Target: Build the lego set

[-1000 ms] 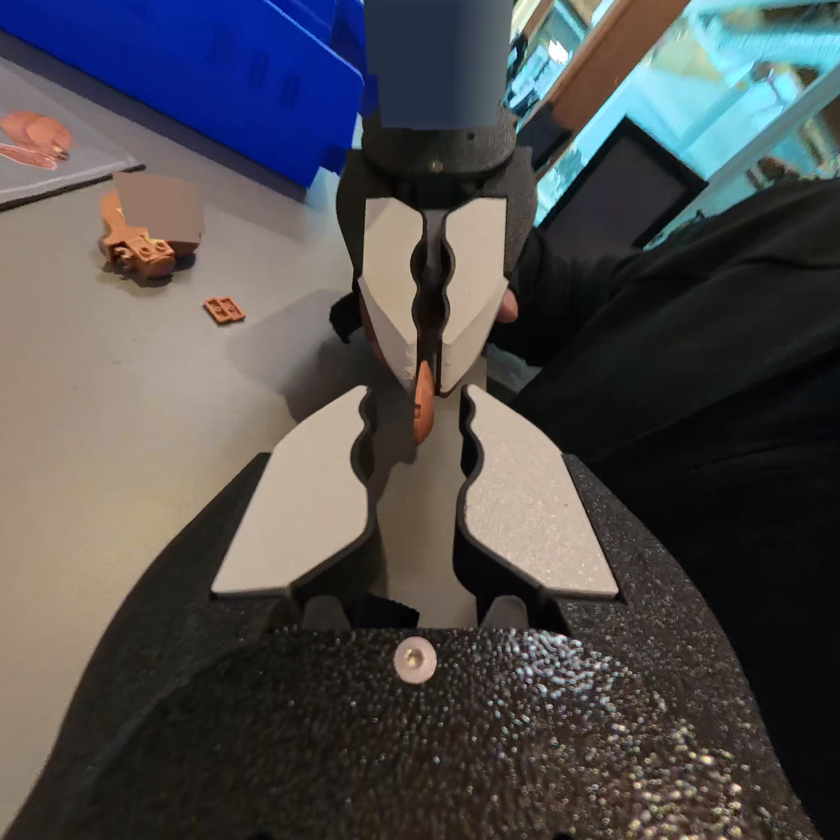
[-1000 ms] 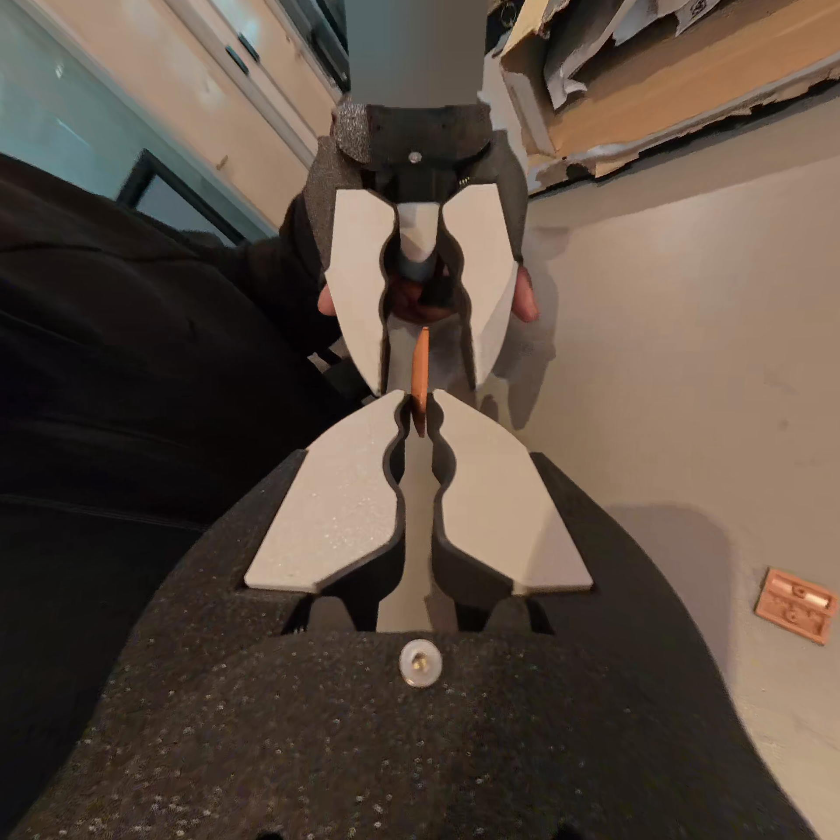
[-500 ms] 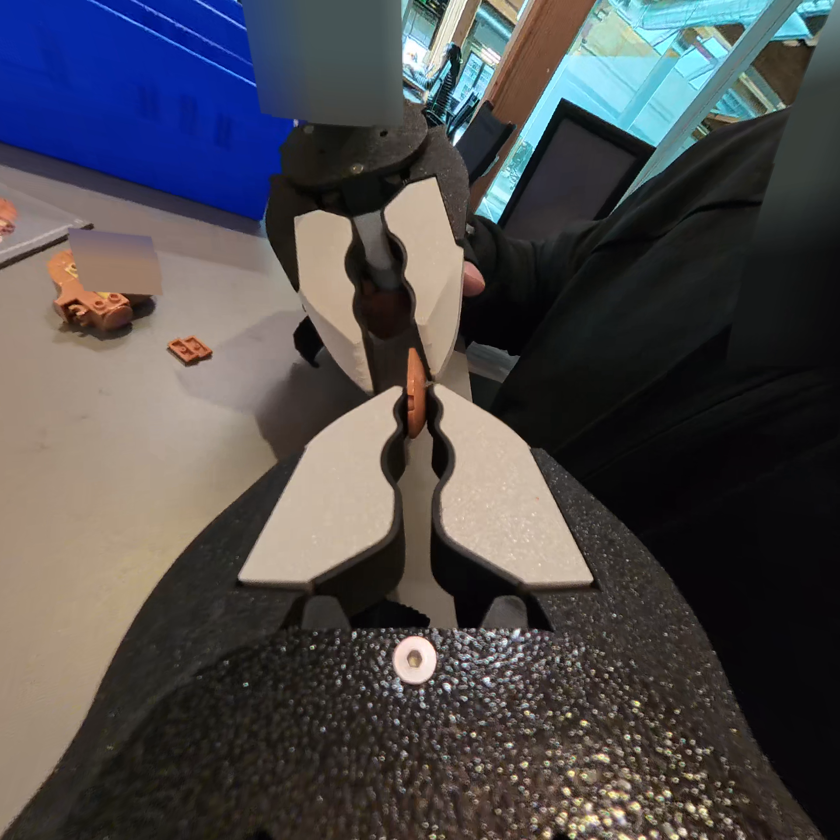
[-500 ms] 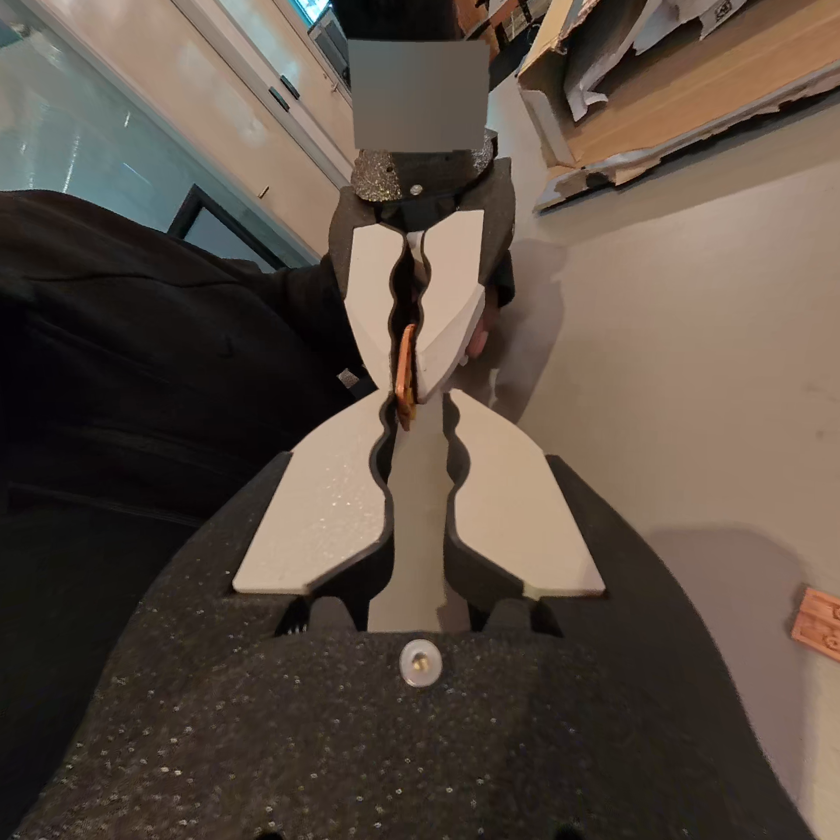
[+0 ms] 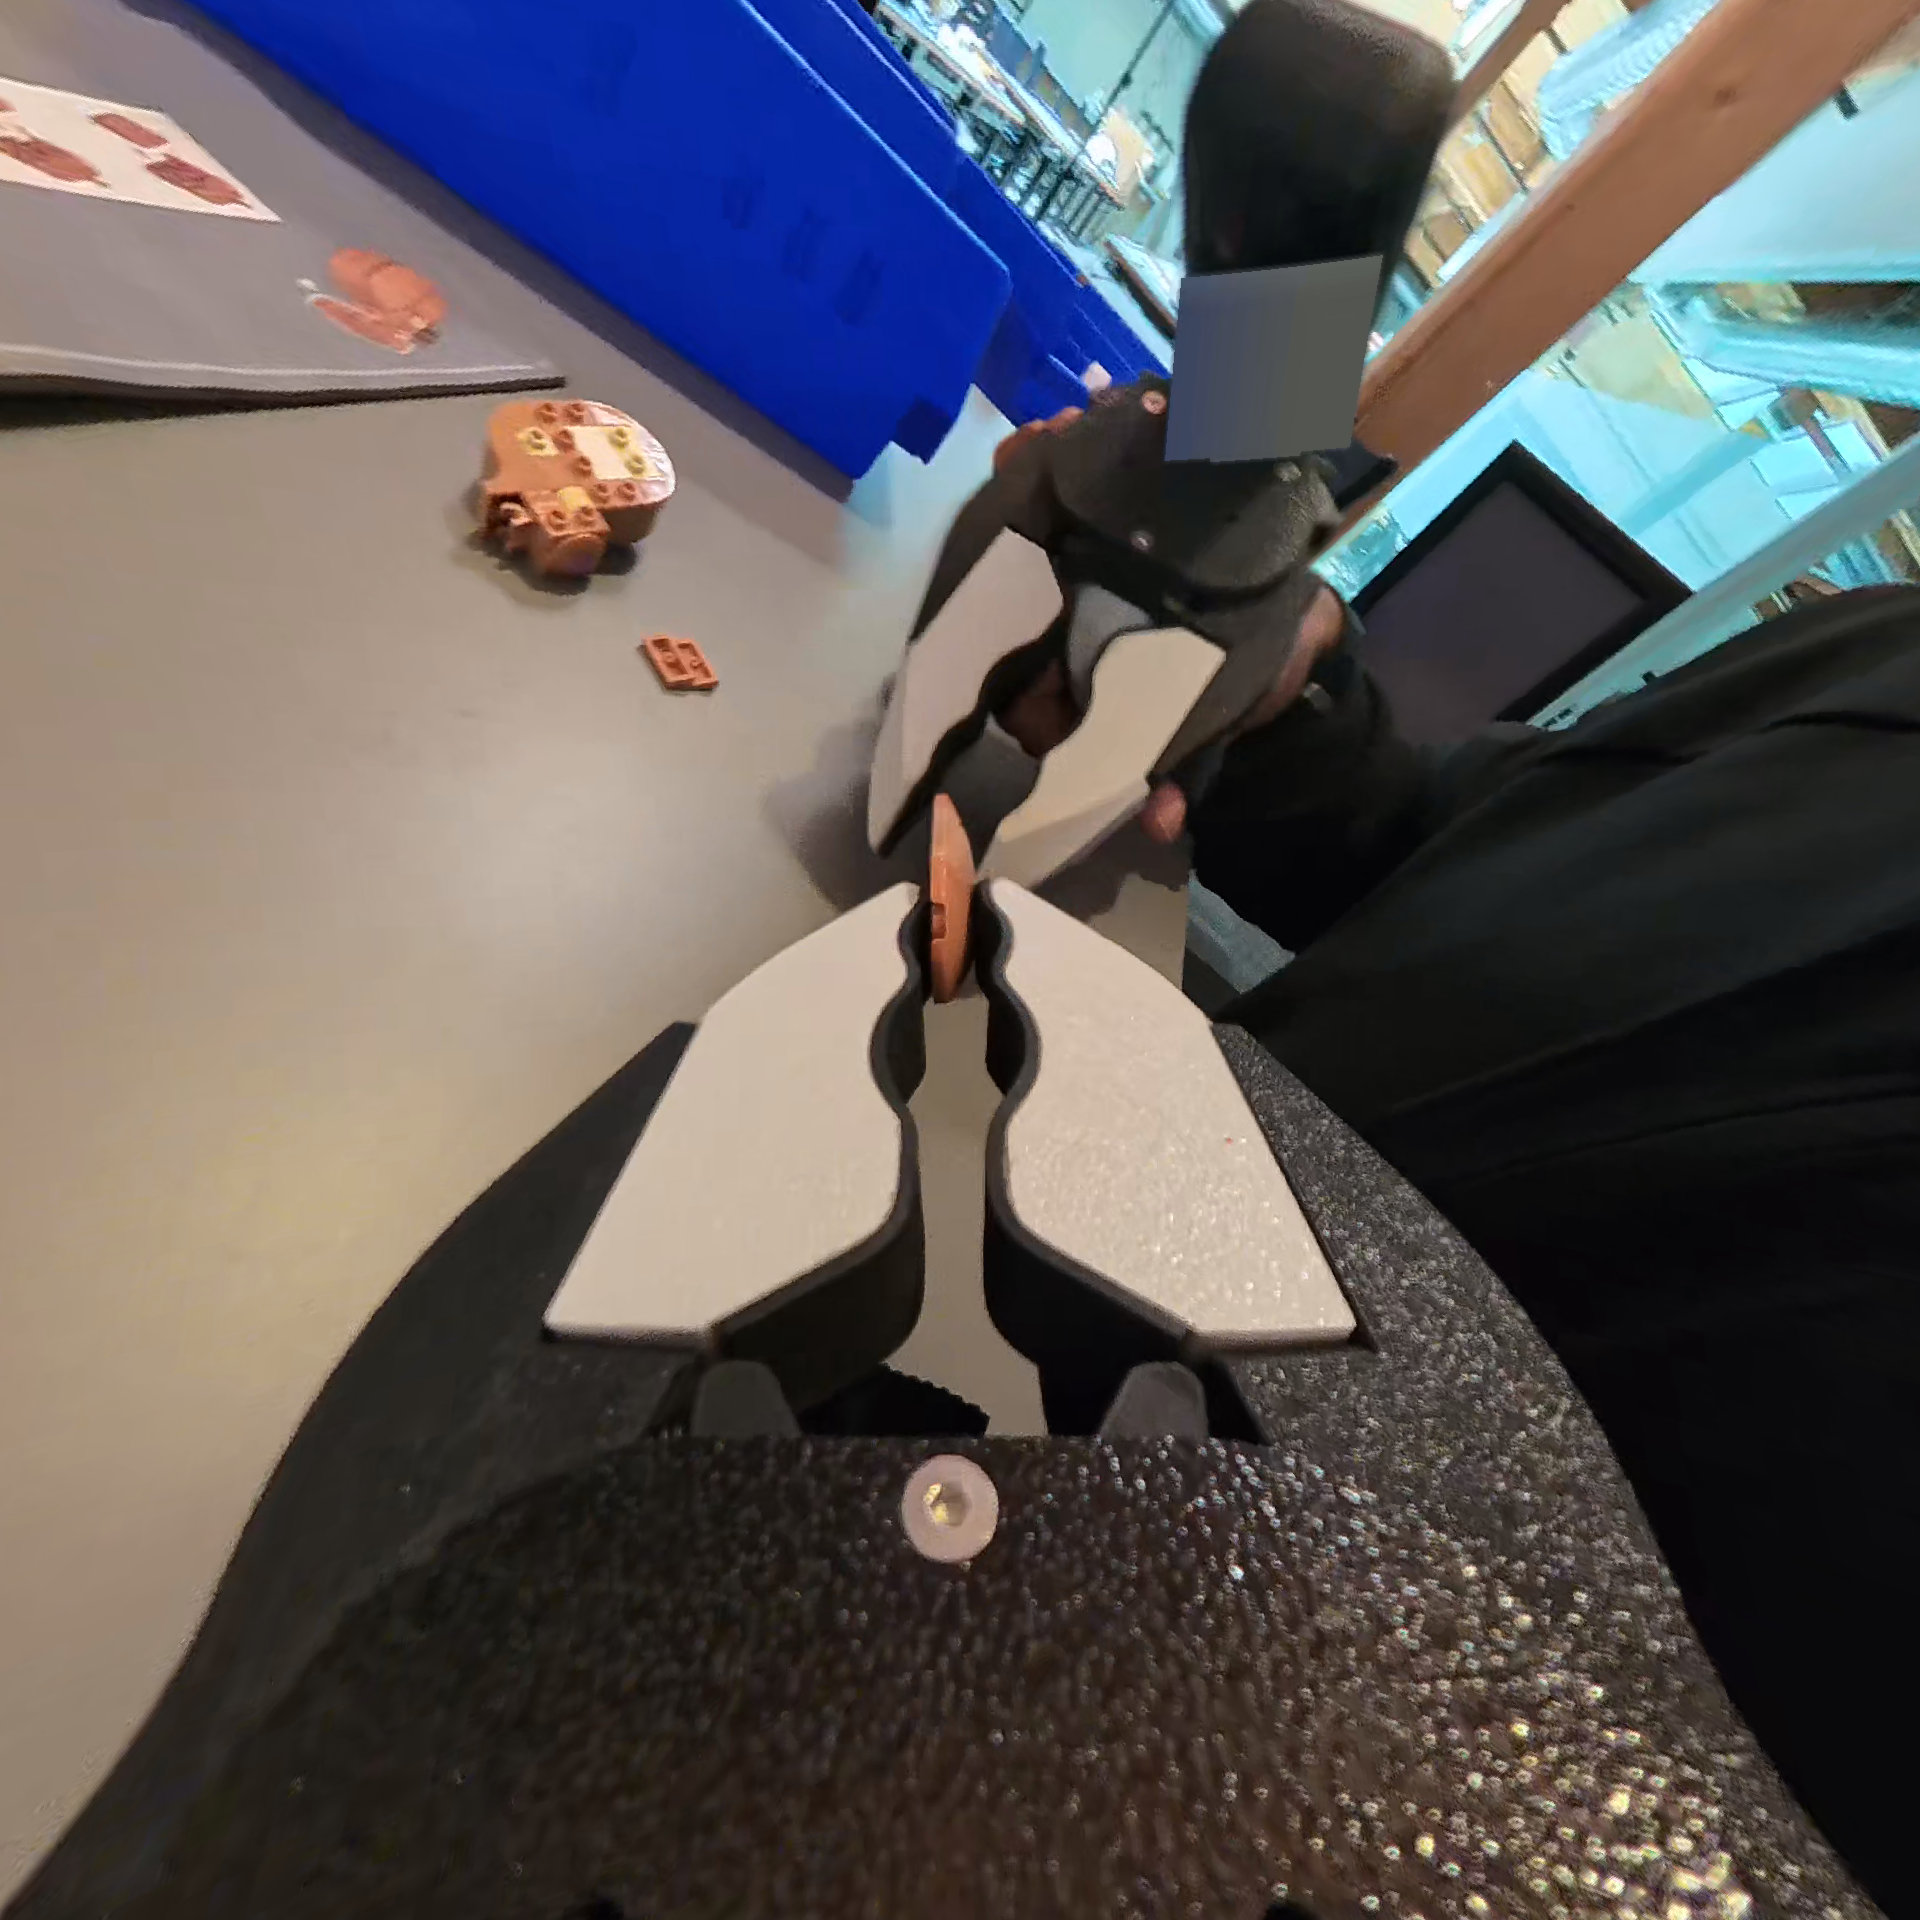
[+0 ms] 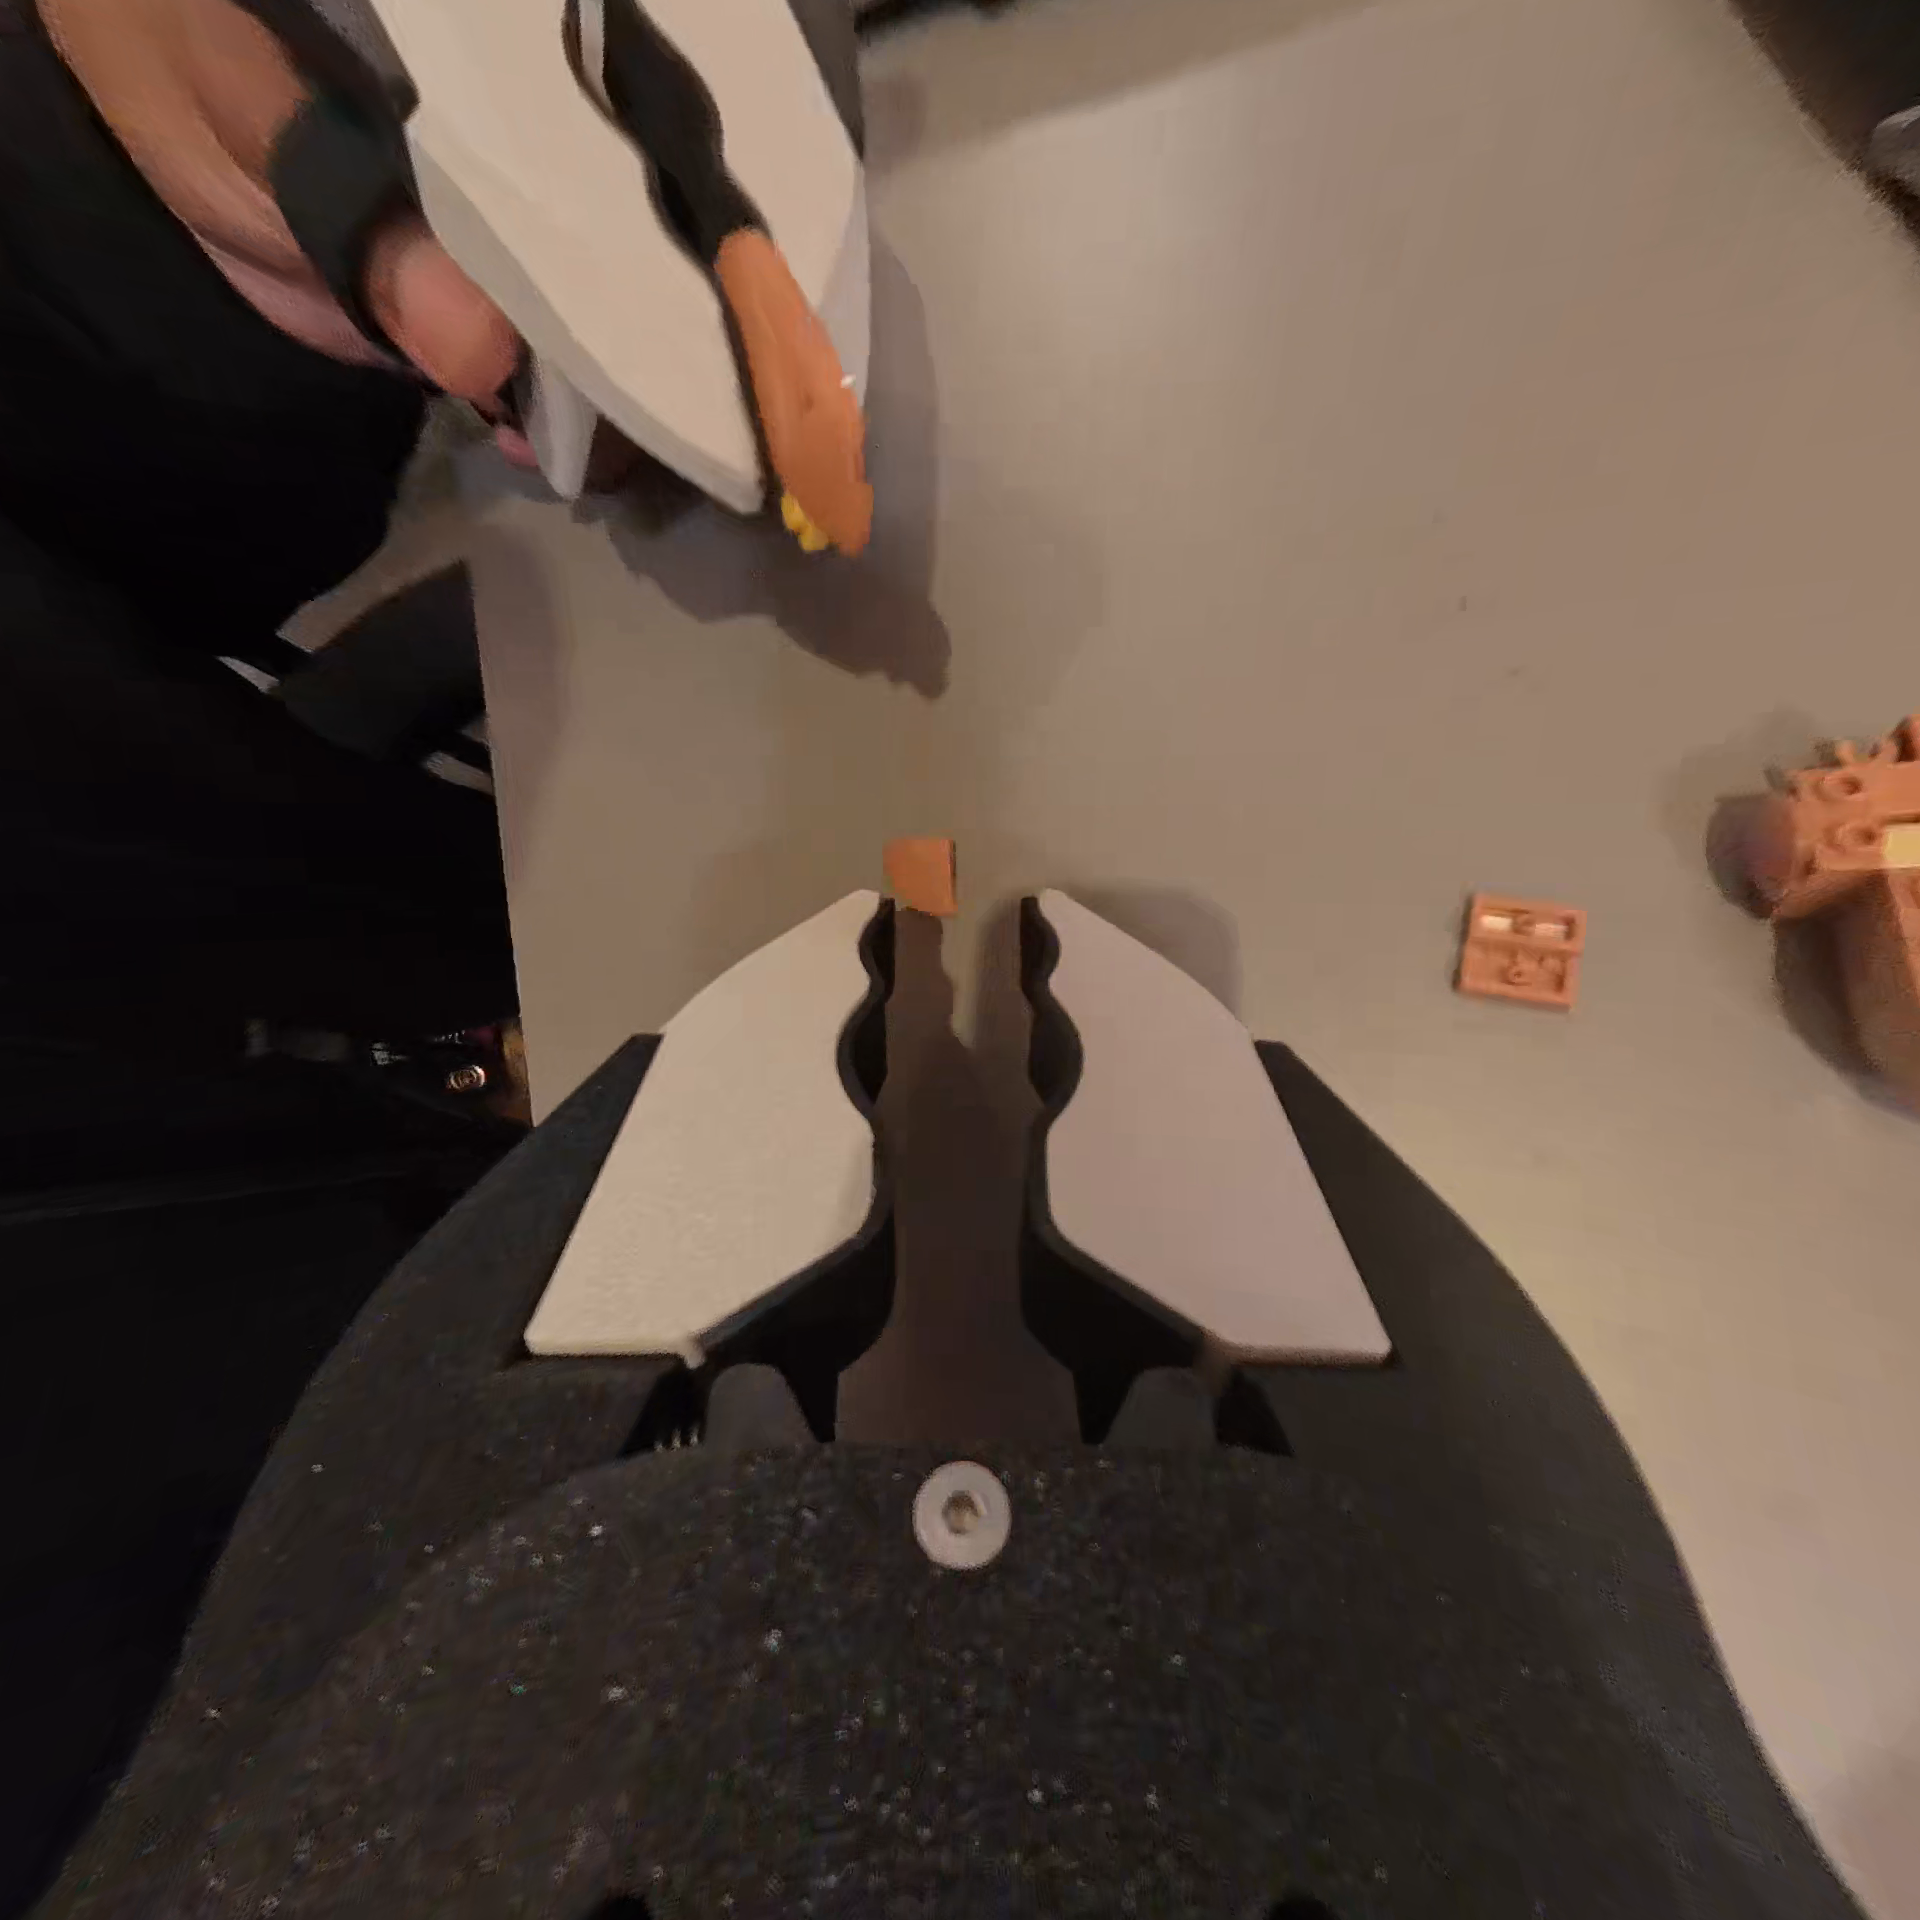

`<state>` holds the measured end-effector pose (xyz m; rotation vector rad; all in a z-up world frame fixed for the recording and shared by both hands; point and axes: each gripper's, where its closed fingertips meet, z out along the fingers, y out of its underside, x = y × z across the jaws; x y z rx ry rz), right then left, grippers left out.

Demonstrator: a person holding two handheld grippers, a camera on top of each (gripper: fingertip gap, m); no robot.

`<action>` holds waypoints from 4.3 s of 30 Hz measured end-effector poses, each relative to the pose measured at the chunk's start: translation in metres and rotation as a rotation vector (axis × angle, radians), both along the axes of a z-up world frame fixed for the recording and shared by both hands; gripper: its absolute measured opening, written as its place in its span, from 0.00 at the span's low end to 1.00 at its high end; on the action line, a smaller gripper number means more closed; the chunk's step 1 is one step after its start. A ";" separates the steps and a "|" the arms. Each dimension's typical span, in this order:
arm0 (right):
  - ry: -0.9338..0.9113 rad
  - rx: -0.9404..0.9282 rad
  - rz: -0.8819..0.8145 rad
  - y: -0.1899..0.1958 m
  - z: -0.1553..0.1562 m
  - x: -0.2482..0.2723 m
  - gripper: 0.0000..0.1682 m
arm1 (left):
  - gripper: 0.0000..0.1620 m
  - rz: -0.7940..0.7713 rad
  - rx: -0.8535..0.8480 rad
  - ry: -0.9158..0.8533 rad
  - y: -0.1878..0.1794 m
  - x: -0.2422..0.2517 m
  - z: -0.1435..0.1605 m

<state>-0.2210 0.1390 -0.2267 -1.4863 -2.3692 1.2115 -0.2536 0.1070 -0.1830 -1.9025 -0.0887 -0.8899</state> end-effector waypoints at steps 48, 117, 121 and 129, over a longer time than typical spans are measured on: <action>0.439 0.317 0.211 -0.043 0.042 -0.022 0.02 | 0.04 0.006 -0.014 0.012 -0.011 0.004 -0.006; 0.423 -0.510 -0.081 -0.049 0.085 -0.019 0.07 | 0.04 -0.039 0.326 -0.063 -0.011 0.020 0.044; 0.431 -0.497 -0.048 -0.050 0.084 -0.016 0.05 | 0.04 -0.063 0.310 -0.081 -0.012 0.023 0.042; 0.395 -0.511 0.011 -0.052 0.081 -0.008 0.05 | 0.04 -0.135 0.282 -0.074 -0.014 0.031 0.038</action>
